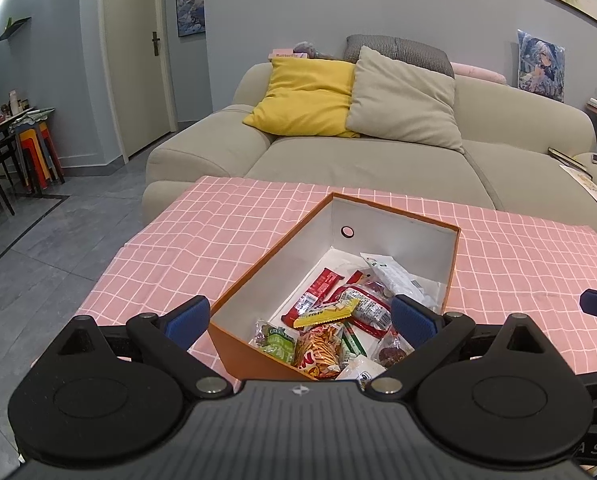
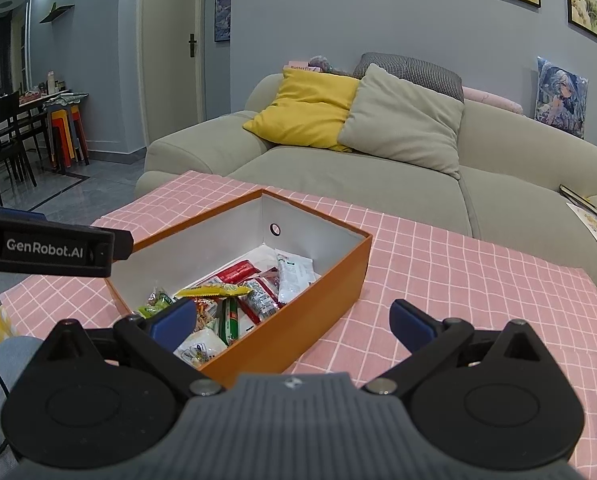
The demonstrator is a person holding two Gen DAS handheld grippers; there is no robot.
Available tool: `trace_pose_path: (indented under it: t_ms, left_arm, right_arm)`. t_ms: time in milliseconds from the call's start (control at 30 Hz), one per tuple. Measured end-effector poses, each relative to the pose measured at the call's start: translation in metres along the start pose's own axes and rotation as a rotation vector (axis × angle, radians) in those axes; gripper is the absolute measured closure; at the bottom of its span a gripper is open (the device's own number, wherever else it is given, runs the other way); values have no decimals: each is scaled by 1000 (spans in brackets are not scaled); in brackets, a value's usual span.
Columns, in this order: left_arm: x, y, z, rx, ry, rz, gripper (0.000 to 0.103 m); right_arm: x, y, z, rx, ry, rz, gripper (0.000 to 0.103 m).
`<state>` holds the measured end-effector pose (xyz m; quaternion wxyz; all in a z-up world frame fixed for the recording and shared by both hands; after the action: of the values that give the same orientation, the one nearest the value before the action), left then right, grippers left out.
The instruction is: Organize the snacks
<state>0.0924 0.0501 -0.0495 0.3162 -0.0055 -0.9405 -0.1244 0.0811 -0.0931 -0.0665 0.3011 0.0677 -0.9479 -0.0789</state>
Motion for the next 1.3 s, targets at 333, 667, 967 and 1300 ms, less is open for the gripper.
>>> trace_pose_path:
  t_ms: [333,667,967,1300]
  left_arm:
    - [0,-2,-1,-7,1,-3,0]
    - [-2,-2,1,-14,4,7,0]
    - [-2,-6,4,-37,9,14,0]
    - [-2,-6,2,-50,9,4,0]
  right_arm:
    - [0,-1,-2,-1,-3,0,4]
    - [0,-2,-3,-1,-4,1,4]
    - [0,-3,-2,-5,6,5,4]
    - [1,-2,-1,-1,5,4,4]
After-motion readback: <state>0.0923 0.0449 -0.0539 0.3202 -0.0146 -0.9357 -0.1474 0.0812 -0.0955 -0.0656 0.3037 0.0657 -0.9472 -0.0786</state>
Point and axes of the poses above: each gripper's, at about its wrist camera, not at the fingertips, and x roughly against the way its jaws point, y to its left, z to its underside, the point moved 7 cm from there along -x, roughly the way its jaws point, and after that the axes turned 15 degrees about -x, right-handed, at the moved point
